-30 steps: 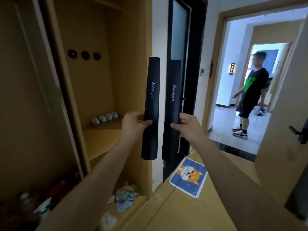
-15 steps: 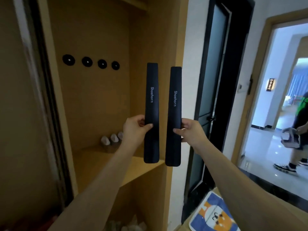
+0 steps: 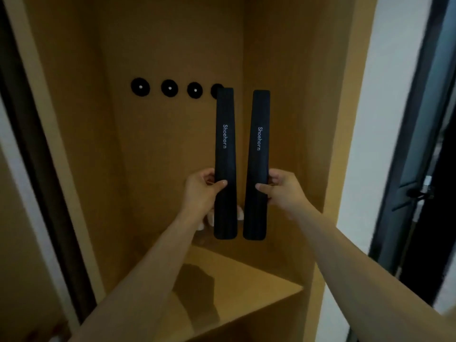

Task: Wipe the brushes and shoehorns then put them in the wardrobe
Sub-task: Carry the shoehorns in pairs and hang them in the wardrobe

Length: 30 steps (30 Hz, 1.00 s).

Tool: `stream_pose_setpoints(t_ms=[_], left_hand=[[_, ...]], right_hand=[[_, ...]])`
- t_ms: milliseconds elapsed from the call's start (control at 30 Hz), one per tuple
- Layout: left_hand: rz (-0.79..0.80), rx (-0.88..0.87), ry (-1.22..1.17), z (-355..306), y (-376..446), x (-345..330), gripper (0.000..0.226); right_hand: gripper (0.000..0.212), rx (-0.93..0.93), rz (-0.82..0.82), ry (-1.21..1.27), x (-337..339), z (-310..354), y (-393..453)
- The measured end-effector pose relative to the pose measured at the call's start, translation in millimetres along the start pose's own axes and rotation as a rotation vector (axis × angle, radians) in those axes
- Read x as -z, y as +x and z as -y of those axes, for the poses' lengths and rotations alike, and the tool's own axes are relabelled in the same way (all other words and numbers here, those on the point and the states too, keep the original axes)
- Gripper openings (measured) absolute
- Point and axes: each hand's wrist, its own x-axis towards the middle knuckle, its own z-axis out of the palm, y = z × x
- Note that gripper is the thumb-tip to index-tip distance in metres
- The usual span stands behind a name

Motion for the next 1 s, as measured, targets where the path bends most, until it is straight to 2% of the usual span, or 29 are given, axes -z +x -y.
stream_pose_setpoints(t_ms=[267,500,667,800,867,1000], left_hand=[[-0.256,0.1,0.101,16,58,21,0.015],[-0.413,0.127,0.105,22,80,57,0.015],[-0.479,0.072,0.134,39,113,83,0.013],[-0.623,0.006,0.117,57,151,102,0.03],[-0.68,-0.011,0.075,66,171,111,0.031],[-0.684,-0.029,0.06,81,212,131,0.029]], right_hand=[[0.028,0.035,0.254,0.099,-41,-14,111],[0.026,0.068,0.465,0.153,-95,-7,161],[0.029,0.077,0.431,0.198,-133,-4,194],[0.031,0.081,0.391,0.224,-157,1,214],[0.029,0.081,0.376,0.236,-167,3,223],[0.029,0.11,0.347,0.23,-178,7,236]])
